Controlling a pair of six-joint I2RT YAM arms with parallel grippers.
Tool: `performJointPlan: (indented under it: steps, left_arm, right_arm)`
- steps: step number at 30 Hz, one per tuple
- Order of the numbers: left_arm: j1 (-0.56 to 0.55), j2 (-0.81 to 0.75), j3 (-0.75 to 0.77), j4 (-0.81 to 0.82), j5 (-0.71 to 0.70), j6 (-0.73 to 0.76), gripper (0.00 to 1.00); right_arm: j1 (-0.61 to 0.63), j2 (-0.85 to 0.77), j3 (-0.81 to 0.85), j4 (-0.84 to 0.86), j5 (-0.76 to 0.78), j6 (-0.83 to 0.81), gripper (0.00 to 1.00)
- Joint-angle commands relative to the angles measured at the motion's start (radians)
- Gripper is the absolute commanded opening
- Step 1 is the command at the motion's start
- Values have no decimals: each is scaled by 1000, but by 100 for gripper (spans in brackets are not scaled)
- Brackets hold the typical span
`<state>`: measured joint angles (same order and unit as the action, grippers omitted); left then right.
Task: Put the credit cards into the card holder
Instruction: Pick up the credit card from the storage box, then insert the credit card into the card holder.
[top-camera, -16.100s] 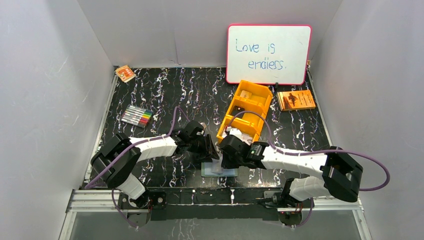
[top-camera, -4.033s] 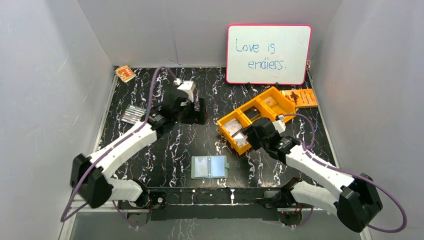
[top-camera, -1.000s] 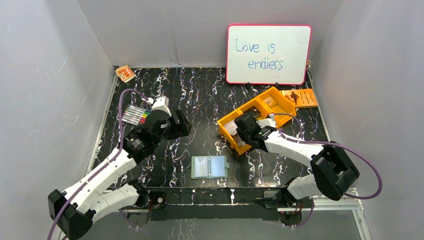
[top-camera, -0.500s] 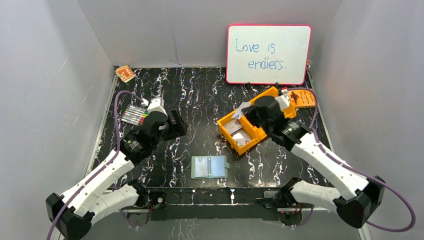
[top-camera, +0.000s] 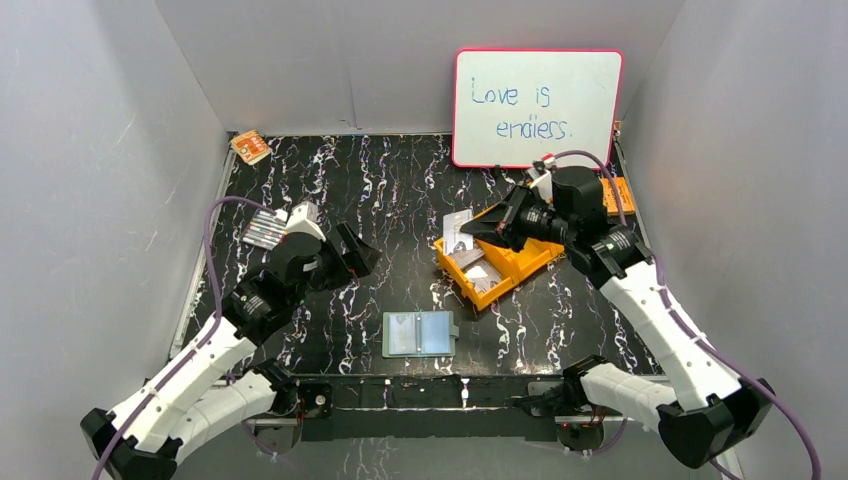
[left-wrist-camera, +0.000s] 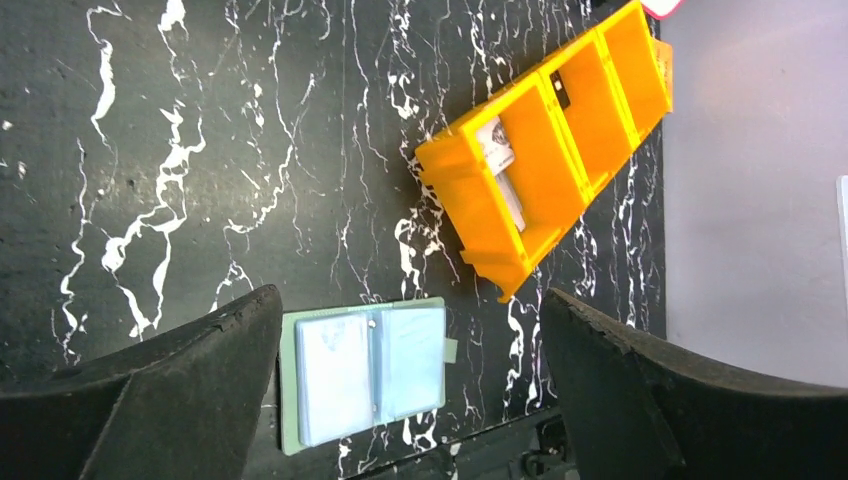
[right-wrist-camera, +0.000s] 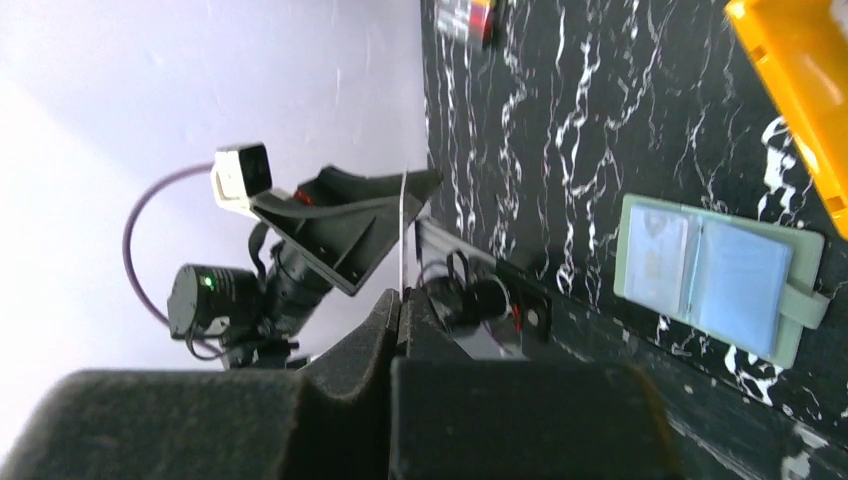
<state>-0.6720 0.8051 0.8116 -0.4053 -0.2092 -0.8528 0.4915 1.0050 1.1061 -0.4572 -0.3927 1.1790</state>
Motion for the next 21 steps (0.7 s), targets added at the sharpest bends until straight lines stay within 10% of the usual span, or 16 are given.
performJointPlan:
  steps: [1, 9, 21]
  left_arm:
    - [2, -64, -38, -14, 75, -41, 96]
    - [2, -102, -110, -66, 267, 3, 93]
    - [-27, 85, -183, 17, 385, -92, 83]
  right_arm:
    - [-5, 53, 112, -31, -182, -186, 0]
    - [83, 23, -52, -249, -65, -484, 0]
    - [285, -17, -422, 110, 39, -139, 0]
